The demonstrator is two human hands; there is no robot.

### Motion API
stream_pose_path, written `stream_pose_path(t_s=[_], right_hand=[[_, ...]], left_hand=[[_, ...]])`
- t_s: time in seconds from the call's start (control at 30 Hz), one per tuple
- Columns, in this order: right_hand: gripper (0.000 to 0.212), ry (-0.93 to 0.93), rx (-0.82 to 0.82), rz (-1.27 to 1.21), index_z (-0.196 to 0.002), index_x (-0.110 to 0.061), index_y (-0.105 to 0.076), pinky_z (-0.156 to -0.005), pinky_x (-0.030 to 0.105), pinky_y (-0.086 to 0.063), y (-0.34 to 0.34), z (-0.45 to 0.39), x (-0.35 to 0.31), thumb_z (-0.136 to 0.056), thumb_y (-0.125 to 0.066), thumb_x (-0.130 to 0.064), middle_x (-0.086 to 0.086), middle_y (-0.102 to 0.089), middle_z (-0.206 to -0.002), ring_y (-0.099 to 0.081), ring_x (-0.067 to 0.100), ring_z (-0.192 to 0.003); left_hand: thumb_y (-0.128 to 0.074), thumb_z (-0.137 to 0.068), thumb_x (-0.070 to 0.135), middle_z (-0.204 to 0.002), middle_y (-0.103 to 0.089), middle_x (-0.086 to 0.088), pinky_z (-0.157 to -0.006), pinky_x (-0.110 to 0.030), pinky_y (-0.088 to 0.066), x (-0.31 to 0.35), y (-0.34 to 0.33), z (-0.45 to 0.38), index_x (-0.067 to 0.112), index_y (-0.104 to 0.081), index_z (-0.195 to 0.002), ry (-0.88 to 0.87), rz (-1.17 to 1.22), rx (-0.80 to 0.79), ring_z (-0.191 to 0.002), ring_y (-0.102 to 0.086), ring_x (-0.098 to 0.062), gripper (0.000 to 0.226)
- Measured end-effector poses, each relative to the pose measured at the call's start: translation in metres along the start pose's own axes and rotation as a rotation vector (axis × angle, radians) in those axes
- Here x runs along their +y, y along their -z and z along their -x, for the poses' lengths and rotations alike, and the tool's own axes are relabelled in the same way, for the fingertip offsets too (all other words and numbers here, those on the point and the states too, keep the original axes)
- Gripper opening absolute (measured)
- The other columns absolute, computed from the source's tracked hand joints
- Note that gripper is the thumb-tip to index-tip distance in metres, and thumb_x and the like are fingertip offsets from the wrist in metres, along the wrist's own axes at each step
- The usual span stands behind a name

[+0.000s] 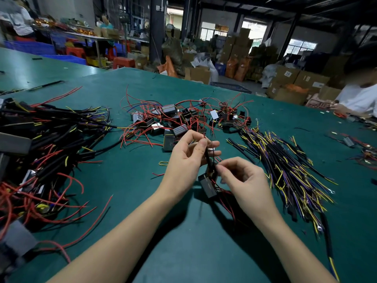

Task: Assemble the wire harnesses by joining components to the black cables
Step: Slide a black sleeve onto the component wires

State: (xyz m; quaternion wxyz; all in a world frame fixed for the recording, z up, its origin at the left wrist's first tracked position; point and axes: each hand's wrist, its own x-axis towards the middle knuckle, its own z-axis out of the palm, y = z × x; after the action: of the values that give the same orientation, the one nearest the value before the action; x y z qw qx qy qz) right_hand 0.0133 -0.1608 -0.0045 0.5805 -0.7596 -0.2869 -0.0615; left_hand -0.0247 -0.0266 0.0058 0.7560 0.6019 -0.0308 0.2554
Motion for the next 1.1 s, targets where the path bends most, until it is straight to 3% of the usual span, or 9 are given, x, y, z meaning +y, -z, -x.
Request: stream_pose_path(t_s=[0.07,0.17,0.23,0.43,0.53,0.7,0.87,0.97,1.1], right_hand=[[0.010,0.020,-0.051,0.140,-0.075,-0.022,-0.067,-0.064,0.022,-0.044,-0.001,0.003,0.001,-0.078,-0.075,-0.026,-0.010,-0.068,-0.070,-0.060,0.005,-0.067],[0.039,0.054,-0.160,0.565,-0.083,-0.027,-0.061,-0.063,0.026,-0.038,-0.004,0.008,0.003,-0.064,-0.073,-0.059,-0.016,-0.062,-0.082,-0.055,0.005,-0.080],[0.036,0.071,-0.148,0.729,-0.088,-0.027,-0.060,-0.064,0.029,-0.033,-0.006,0.007,0.002,-0.070,-0.074,-0.054,-0.013,-0.059,-0.088,-0.053,0.010,-0.088],[0.005,0.114,-0.091,0.545,-0.082,-0.022,-0.065,-0.088,0.037,-0.041,0.002,0.003,-0.005,-0.080,-0.070,-0.021,-0.018,-0.059,-0.080,-0.052,0.015,-0.091],[0.004,0.064,-0.150,0.354,-0.084,-0.022,-0.064,-0.081,0.029,-0.041,0.002,0.003,-0.010,-0.085,-0.067,-0.020,-0.008,-0.064,-0.082,-0.054,0.012,-0.085],[0.015,-0.203,-0.183,-0.182,-0.096,-0.008,-0.060,-0.058,0.017,-0.042,0.004,-0.002,-0.013,-0.091,-0.059,-0.022,-0.003,-0.057,-0.059,-0.051,0.008,-0.055],[0.023,-0.189,-0.291,-0.151,-0.101,-0.017,-0.060,-0.051,0.007,-0.039,0.011,-0.004,-0.011,-0.083,-0.069,-0.006,-0.016,-0.063,-0.060,-0.052,-0.005,-0.052],[0.000,-0.150,-0.232,-0.064,-0.086,-0.018,-0.067,-0.050,0.012,-0.033,0.010,-0.006,-0.013,-0.086,-0.067,-0.018,-0.014,-0.052,-0.051,-0.042,0.001,-0.048],[0.058,-0.159,-0.155,0.058,-0.078,-0.002,-0.067,-0.055,0.029,-0.031,0.009,-0.006,-0.016,-0.071,-0.059,-0.059,-0.002,-0.047,-0.053,-0.039,0.013,-0.052]], left_hand=[[-0.042,-0.100,0.010,-0.104,-0.070,-0.015,-0.081,-0.034,-0.058,-0.001,0.000,0.000,0.007,-0.048,-0.091,-0.001,-0.007,0.027,-0.090,-0.071,-0.024,0.012],[-0.044,-0.100,0.010,-0.102,-0.071,-0.016,-0.075,-0.027,-0.057,-0.003,0.000,-0.001,0.007,-0.050,-0.091,-0.005,-0.011,0.061,-0.088,-0.071,-0.022,0.011],[-0.045,-0.100,0.010,-0.099,-0.071,-0.017,-0.071,-0.023,-0.055,-0.004,0.000,-0.001,0.008,-0.049,-0.089,-0.018,-0.012,0.082,-0.085,-0.071,-0.019,0.012],[-0.046,-0.100,0.014,-0.076,-0.073,-0.005,-0.062,-0.009,-0.045,-0.003,0.011,-0.002,0.020,-0.047,-0.082,-0.205,-0.295,0.160,-0.072,-0.070,-0.009,0.019],[-0.045,-0.100,0.018,-0.069,-0.071,-0.003,-0.060,-0.014,-0.046,-0.002,0.016,-0.004,0.022,-0.045,-0.083,-0.270,-0.403,0.179,-0.067,-0.068,-0.014,0.018],[-0.040,-0.102,0.020,-0.063,-0.069,-0.006,-0.064,-0.029,-0.050,-0.003,0.019,-0.005,0.023,-0.042,-0.085,-0.310,-0.458,0.121,-0.062,-0.066,-0.019,0.017],[-0.038,-0.103,0.024,-0.056,-0.062,-0.009,-0.055,-0.039,-0.049,-0.006,0.017,-0.003,0.023,-0.041,-0.088,-0.316,-0.477,0.102,-0.049,-0.061,-0.019,0.015],[-0.038,-0.103,0.026,-0.055,-0.058,-0.011,-0.050,-0.042,-0.048,-0.007,0.016,-0.004,0.024,-0.040,-0.088,-0.290,-0.461,0.090,-0.046,-0.058,-0.026,0.015],[-0.038,-0.103,0.025,-0.053,-0.057,-0.006,-0.051,-0.036,-0.045,-0.008,0.016,-0.003,0.025,-0.040,-0.086,-0.251,-0.421,0.033,-0.044,-0.049,-0.016,0.017]])
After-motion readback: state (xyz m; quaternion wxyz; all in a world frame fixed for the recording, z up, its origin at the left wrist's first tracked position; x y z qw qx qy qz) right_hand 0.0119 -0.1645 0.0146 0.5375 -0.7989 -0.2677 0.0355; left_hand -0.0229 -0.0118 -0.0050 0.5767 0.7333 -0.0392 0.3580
